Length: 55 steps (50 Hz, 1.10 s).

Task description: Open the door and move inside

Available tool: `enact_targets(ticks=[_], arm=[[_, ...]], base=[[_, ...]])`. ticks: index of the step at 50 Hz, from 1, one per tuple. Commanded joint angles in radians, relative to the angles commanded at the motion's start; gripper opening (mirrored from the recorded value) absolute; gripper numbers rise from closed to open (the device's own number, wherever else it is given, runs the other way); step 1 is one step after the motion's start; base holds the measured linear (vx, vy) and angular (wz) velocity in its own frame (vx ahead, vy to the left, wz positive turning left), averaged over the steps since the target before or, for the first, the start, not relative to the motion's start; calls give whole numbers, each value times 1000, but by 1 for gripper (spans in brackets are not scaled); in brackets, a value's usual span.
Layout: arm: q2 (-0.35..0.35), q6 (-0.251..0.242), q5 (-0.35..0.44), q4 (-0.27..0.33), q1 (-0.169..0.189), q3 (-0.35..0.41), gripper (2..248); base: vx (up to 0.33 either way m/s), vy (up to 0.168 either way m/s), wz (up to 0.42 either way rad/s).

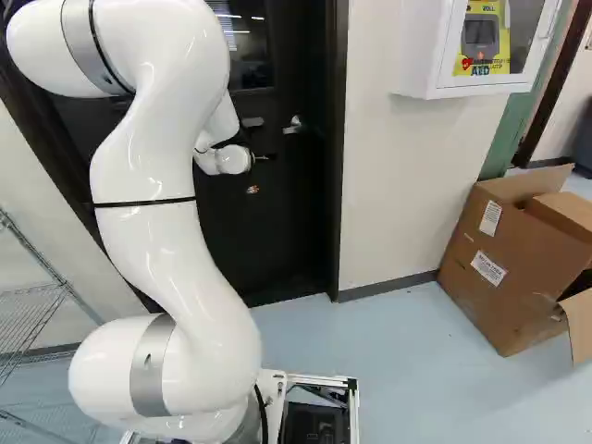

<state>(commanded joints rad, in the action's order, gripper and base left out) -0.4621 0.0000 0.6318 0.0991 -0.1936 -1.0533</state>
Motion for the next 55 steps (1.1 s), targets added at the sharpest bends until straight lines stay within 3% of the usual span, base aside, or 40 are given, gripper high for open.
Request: enact_targets(ticks=[7, 22, 47, 55], arm=[[-17, 0, -4, 34, -17, -21, 247], [-66, 0, -5, 42, -47, -85, 247], [-191, 0, -5, 42, -64, -251, 247], [-186, 0, -5, 42, -63, -244, 247]], base=[[0, 0, 0], [0, 0, 0], [0, 0, 0], [0, 0, 0]])
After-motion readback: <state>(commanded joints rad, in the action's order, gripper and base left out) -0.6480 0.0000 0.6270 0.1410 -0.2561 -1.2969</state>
